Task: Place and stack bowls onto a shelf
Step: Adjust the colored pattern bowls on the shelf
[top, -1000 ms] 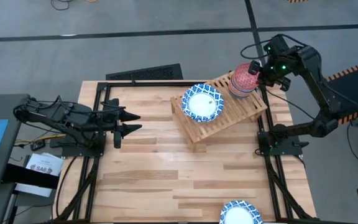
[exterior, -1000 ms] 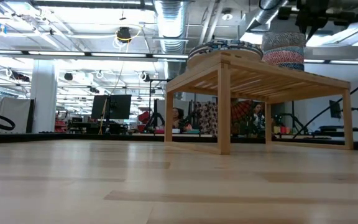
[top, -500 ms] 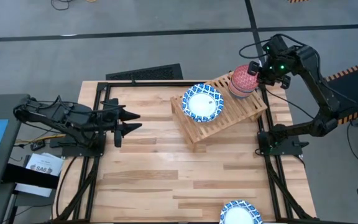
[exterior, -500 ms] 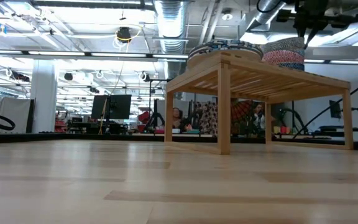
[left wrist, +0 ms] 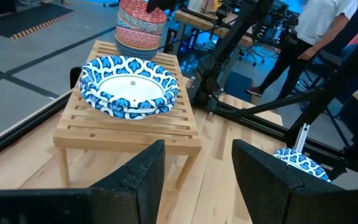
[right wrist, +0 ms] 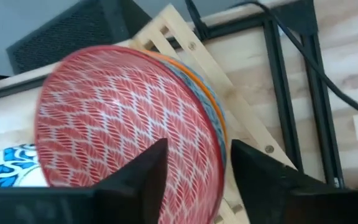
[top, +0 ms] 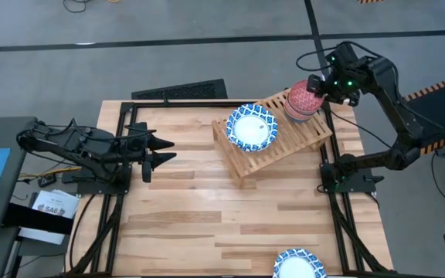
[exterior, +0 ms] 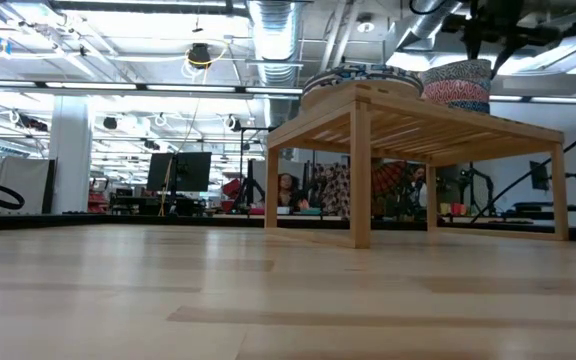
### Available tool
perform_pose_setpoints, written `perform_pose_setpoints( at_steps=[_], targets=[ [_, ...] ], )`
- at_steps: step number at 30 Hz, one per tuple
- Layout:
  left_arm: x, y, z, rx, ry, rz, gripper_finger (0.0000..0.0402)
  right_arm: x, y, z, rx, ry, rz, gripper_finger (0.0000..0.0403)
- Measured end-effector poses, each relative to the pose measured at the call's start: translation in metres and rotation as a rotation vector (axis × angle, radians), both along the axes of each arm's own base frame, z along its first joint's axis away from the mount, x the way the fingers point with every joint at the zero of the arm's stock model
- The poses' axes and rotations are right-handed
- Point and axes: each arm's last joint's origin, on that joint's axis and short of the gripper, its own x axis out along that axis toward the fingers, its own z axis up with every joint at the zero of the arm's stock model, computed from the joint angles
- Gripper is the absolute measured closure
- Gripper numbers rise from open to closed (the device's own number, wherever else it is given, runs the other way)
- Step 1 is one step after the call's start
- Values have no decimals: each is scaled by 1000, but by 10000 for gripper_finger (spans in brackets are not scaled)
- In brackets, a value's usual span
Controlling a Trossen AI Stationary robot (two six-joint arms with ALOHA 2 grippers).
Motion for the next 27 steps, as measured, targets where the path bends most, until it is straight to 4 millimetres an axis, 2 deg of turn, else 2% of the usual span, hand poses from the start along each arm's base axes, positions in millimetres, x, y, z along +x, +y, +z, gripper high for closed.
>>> perform_pose_setpoints(
  at_steps=[6,16,22,24,27],
  targets=[
    [0,0,0,-5,-2,11,231,-6,9,10,-90,-35,32,167],
    [0,1,0,-22,-7,29,231,-28,35,24,-204,-30,34,164],
    [0,1,0,-46,-15,48,231,-42,63,33,-318,-1,98,164],
    [0,1,0,-54,-18,61,231,-46,73,31,-345,5,123,164],
    [0,2,0,-65,-26,93,231,-52,88,18,-364,3,156,171]
  ],
)
